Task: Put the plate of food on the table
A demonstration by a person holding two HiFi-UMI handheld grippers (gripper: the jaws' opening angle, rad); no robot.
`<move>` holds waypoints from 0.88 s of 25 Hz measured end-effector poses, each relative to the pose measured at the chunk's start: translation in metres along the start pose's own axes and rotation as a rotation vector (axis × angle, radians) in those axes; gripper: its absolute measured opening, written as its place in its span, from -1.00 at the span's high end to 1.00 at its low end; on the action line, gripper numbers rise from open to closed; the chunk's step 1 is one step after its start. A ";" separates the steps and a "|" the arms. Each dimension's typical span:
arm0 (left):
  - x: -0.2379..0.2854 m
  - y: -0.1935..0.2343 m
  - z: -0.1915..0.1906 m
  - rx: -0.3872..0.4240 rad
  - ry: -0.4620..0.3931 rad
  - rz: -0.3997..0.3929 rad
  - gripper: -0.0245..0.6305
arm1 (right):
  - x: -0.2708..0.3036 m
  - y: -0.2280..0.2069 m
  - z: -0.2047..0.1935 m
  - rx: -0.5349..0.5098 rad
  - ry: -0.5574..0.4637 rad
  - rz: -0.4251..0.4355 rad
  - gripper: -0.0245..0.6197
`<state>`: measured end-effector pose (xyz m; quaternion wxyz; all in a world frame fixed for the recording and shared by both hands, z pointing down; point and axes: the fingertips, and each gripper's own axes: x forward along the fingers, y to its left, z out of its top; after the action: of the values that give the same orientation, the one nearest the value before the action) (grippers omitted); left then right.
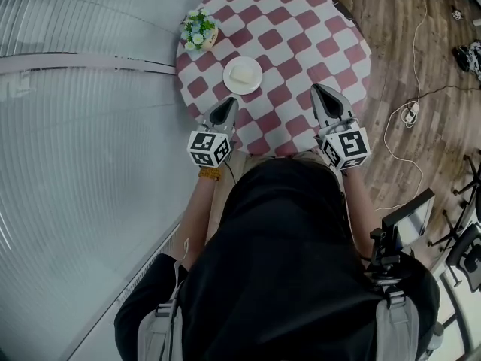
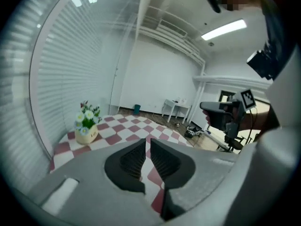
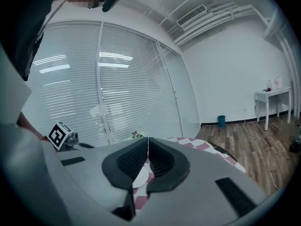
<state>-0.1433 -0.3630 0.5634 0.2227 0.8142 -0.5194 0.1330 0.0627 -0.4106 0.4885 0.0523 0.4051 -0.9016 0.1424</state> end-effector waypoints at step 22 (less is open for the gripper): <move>-0.005 -0.037 -0.043 0.100 -0.003 -0.050 0.91 | 0.016 0.068 -0.078 -0.174 0.184 0.293 0.90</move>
<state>-0.1112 -0.3245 0.5901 0.1843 0.8373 -0.4918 0.1520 -0.0003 -0.3556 0.5514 0.1480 0.2486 -0.9513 0.1062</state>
